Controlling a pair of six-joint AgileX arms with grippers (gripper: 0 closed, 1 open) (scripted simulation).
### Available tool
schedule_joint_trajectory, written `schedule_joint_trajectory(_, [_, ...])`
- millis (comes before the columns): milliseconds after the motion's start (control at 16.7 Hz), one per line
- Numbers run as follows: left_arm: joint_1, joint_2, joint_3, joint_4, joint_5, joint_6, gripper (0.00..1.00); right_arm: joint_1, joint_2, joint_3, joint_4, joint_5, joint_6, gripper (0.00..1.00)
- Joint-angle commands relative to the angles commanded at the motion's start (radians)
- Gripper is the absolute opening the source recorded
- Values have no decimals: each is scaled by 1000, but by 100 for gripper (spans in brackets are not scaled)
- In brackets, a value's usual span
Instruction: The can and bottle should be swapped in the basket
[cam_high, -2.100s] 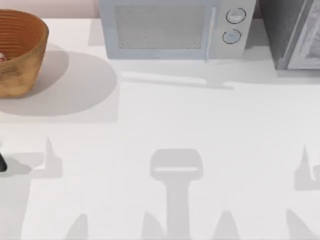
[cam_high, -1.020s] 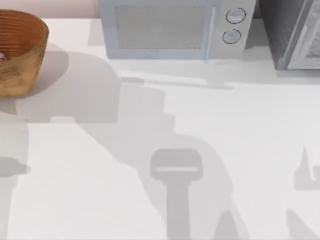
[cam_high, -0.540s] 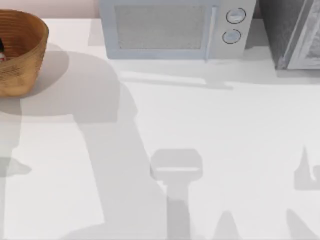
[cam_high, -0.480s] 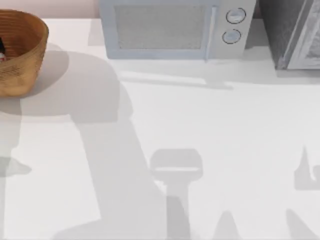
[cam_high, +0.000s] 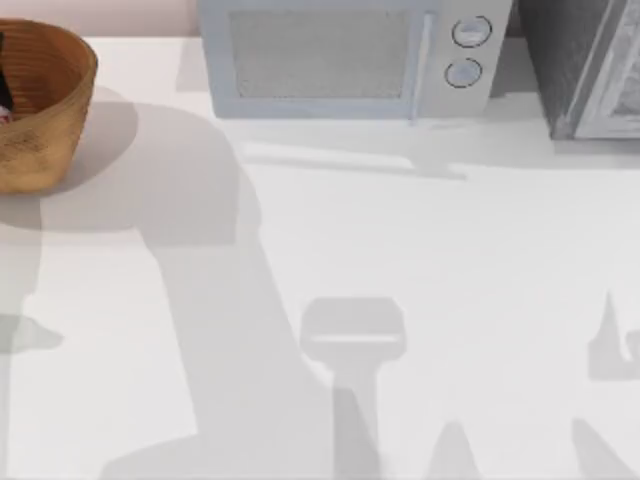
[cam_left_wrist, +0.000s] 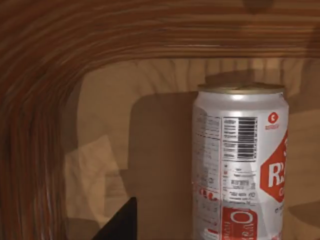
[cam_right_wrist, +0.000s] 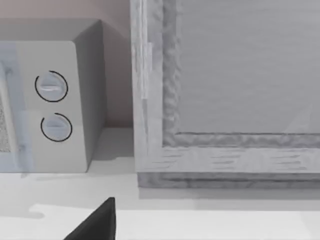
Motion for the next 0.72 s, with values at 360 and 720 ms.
schedule_joint_trajectory(360, [-18,20,-106,121,-3,-19,100,0,0,0,0,0,0,100])
schedule_joint_trajectory(720, [-30,32,-178,208,-4,-31,100,0,0,0,0,0,0,100])
